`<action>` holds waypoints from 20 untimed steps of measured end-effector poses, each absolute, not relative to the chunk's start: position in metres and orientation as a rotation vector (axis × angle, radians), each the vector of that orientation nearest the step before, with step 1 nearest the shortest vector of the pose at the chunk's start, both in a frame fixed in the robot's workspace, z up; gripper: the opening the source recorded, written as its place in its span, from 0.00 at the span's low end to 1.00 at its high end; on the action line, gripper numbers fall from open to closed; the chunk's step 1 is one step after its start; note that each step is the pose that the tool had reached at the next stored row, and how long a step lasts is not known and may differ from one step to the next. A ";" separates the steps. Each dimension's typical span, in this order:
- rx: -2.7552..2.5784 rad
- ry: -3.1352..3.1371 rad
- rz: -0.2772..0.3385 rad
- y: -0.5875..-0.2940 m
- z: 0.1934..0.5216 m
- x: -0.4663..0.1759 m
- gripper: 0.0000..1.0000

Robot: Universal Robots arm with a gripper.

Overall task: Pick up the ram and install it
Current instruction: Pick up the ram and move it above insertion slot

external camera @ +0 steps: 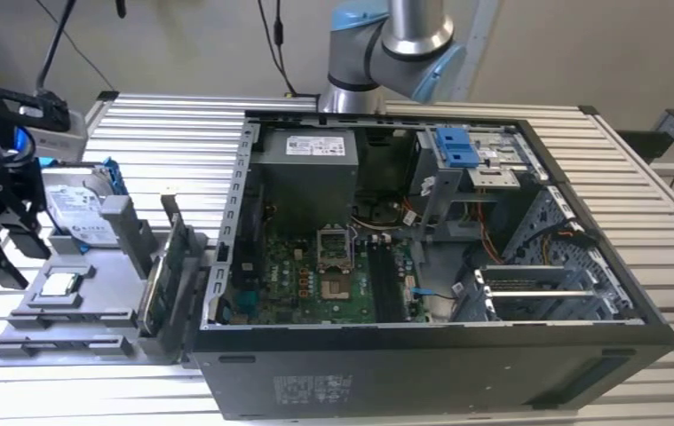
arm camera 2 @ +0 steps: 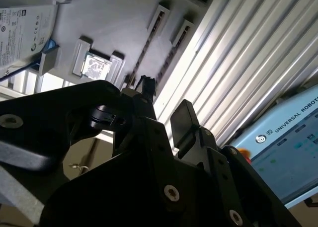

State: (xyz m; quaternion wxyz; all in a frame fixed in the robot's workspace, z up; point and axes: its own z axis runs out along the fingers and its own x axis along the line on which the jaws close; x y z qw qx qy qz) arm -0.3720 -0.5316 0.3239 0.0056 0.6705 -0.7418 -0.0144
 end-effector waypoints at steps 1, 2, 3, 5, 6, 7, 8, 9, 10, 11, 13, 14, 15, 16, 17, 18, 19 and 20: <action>2.099 -2.322 -0.045 -0.532 0.323 -0.372 0.42; 2.099 -2.322 -0.045 -0.532 0.322 -0.372 0.42; 2.099 -2.322 -0.045 -0.532 0.321 -0.372 0.42; 2.099 -2.322 -0.045 -0.532 0.319 -0.372 0.42; 2.099 -2.322 -0.045 -0.532 0.318 -0.372 0.42; 2.099 -2.322 -0.045 -0.532 0.317 -0.372 0.42; 2.099 -2.322 -0.045 -0.532 0.316 -0.372 0.42; 2.098 -2.322 -0.045 -0.531 0.314 -0.372 0.42; 2.098 -2.322 -0.045 -0.531 0.313 -0.372 0.42; 2.099 -2.322 -0.045 -0.532 0.311 -0.372 0.42; 2.099 -2.322 -0.045 -0.532 0.309 -0.372 0.42; 2.099 -2.322 -0.045 -0.532 0.308 -0.373 0.42; 2.099 -2.322 -0.045 -0.532 0.307 -0.373 0.42; 2.099 -2.322 -0.045 -0.532 0.305 -0.373 0.42; 2.099 -2.322 -0.045 -0.532 0.304 -0.374 0.42; 2.099 -2.322 -0.045 -0.532 0.303 -0.375 0.42; 2.099 -2.322 -0.045 -0.532 0.302 -0.375 0.42; 2.099 -2.321 -0.045 -0.532 0.300 -0.375 0.42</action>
